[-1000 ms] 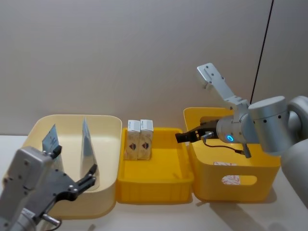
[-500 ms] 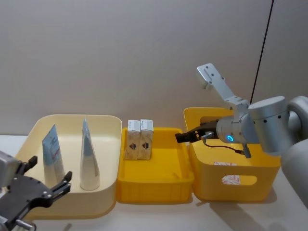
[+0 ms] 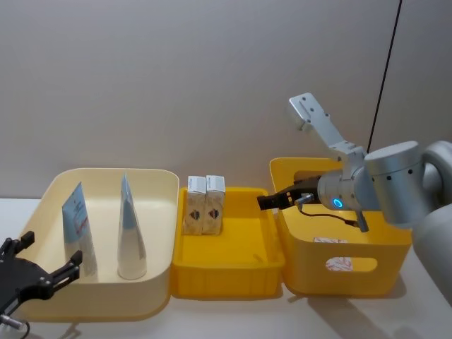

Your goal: Bimanual collaborative sorting of washing and personal care products

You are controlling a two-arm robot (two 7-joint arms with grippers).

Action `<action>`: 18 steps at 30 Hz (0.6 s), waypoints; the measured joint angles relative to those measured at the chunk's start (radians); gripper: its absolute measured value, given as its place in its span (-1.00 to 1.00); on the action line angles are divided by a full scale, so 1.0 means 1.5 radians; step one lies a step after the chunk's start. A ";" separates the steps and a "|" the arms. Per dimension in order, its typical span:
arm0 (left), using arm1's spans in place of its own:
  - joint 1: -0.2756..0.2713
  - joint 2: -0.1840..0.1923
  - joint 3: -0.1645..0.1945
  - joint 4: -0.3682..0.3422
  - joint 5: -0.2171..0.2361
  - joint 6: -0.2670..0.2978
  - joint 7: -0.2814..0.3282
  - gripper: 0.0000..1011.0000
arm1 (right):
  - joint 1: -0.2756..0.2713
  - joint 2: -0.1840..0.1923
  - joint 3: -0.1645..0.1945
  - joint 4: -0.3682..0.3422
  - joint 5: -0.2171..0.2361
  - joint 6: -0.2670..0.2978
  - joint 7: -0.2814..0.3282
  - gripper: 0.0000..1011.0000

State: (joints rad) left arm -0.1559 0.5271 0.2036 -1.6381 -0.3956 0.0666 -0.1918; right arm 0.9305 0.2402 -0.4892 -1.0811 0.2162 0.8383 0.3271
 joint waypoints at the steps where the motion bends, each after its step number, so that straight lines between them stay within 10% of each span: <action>1: 0.000 0.000 0.000 0.000 0.000 0.000 0.000 0.98 | 0.000 0.000 0.000 0.000 0.000 0.000 0.000 0.98; 18: -0.090 -0.017 0.025 0.091 -0.002 0.006 -0.075 0.98 | 0.000 0.000 0.000 0.000 0.000 0.000 0.000 0.98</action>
State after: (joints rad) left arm -0.2904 0.5020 0.2411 -1.5020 -0.3990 0.0752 -0.3035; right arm 0.9304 0.2402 -0.4892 -1.0811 0.2162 0.8383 0.3269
